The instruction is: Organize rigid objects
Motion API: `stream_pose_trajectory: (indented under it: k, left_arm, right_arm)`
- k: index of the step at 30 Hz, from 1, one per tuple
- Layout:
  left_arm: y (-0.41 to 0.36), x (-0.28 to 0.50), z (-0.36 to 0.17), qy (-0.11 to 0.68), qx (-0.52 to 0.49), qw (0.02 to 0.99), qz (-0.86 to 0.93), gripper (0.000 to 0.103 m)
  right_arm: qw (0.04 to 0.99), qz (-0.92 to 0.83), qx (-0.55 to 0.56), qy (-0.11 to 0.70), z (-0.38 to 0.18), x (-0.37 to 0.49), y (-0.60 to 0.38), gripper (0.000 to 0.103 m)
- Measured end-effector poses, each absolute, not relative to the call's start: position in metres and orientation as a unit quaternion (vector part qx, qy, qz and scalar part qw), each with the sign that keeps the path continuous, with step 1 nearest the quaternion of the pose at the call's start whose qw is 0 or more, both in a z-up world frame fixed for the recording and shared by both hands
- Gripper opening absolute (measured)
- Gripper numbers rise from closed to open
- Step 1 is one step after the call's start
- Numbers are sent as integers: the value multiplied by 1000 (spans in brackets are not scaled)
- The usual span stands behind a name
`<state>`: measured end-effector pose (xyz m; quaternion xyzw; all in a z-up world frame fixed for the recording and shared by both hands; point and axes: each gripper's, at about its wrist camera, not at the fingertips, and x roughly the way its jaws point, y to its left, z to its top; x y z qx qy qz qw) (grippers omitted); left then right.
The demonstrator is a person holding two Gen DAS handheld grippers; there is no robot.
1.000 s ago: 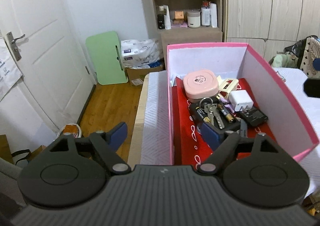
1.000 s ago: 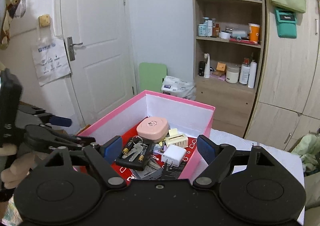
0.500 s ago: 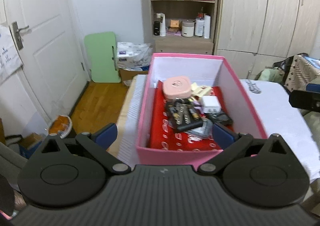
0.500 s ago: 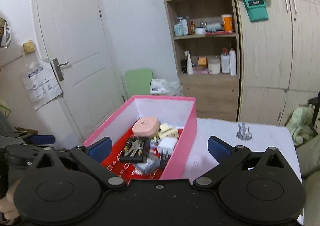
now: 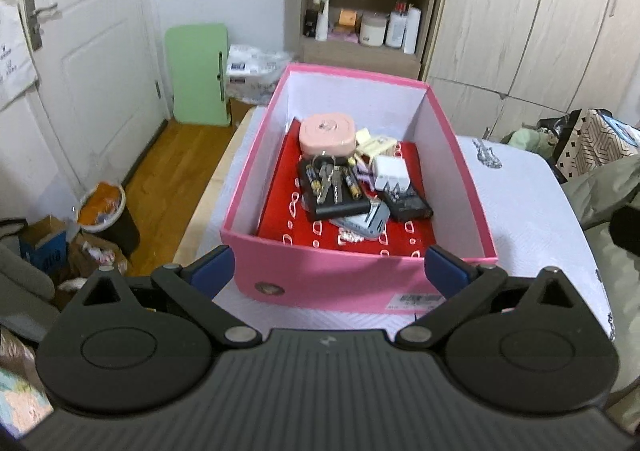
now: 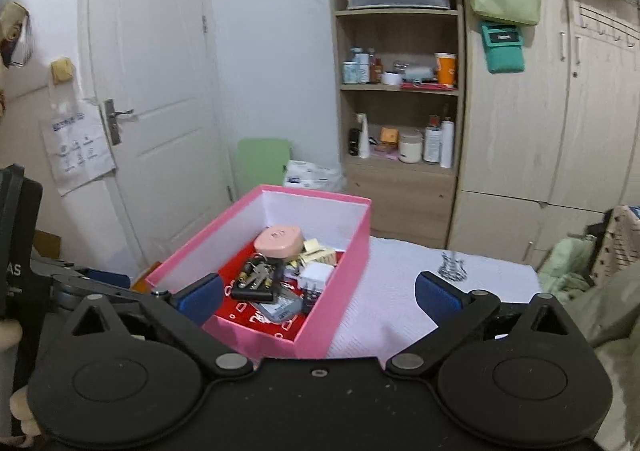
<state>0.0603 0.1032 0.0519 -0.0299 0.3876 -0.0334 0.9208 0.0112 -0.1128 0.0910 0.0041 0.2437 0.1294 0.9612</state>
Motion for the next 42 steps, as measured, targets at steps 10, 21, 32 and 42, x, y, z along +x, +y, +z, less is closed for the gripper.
stream_pose_trajectory:
  k: [10,21,32,42]
  left_arm:
    - [103,54,51,379,-14,925,-12,103]
    - [86,37,47,377,8,926,-30,103]
    - [75,31,42,376,31,925,-29,103]
    - [71,31,42,373,38,926,-30,103]
  right_arm:
    - [968,58,29,242,84,0,-128,103]
    - [956,19,56,286,65,-13,-137,103]
    - [963,-20,25,269,68,-29,-133,103]
    - [960,-23,32,278,62,-23,-137,103]
